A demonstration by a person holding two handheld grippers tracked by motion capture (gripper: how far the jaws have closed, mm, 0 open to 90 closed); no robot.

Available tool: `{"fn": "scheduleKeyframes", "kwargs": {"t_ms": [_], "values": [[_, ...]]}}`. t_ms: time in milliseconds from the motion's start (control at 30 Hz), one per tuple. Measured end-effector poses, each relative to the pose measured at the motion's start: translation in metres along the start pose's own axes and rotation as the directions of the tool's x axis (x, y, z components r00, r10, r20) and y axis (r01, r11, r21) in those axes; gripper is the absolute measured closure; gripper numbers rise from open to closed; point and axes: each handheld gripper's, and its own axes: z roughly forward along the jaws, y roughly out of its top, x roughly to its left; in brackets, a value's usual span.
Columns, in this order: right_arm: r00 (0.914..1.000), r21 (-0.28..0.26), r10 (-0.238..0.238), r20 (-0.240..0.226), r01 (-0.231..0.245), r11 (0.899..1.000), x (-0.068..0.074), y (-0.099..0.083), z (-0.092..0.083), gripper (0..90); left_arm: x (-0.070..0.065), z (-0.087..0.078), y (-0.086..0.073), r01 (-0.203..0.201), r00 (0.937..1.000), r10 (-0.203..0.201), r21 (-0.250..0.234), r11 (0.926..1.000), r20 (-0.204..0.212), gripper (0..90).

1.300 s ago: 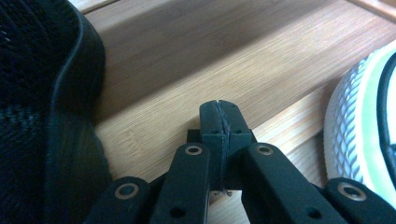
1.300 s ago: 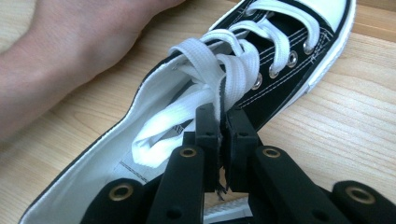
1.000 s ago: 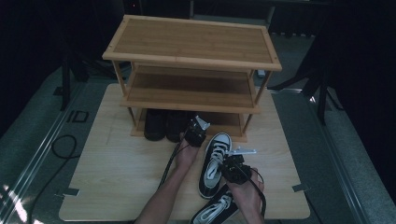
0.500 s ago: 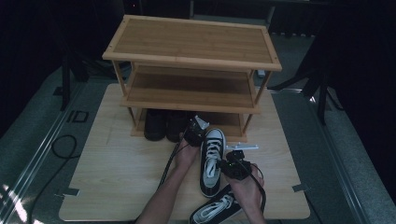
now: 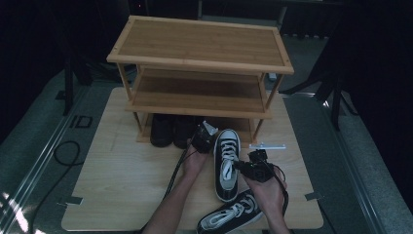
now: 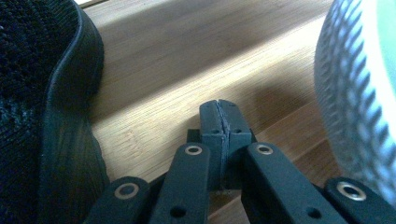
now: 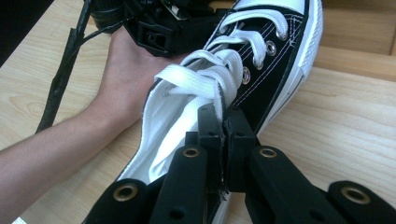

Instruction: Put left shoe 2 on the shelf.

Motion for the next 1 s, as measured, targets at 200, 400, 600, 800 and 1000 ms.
{"fn": "scheduleKeyframes", "kwargs": {"t_ms": [200,400,600,800,1000], "values": [[1.0,0.002,-0.001,-0.006,0.001,1.0,-0.006,0.004,-0.007,88.2,0.0,0.0,0.0,0.003,1.0,-0.003,0.0,1.0,0.002,90.0],[0.9999,0.015,-0.01,0.002,0.01,1.0,-0.015,0.009,-0.015,88.3,0.0,0.0,0.0,0.002,1.0,-0.002,0.0,1.0,-0.001,90.0],[0.9998,0.028,-0.004,-0.021,0.005,1.0,-0.028,0.012,-0.018,88.2,0.0,0.0,0.0,0.004,1.0,-0.004,0.001,1.0,-0.001,90.0],[0.9991,0.03,0.003,-0.042,-0.001,1.0,-0.04,0.018,-0.024,88.2,-0.001,0.0,0.0,-0.002,1.0,0.002,0.003,1.0,-0.005,90.0],[0.9973,0.032,-0.01,-0.072,0.013,0.999,-0.053,0.029,-0.031,88.2,-0.001,0.0,0.0,-0.002,1.0,0.002,0.001,1.0,-0.005,90.0]]}}
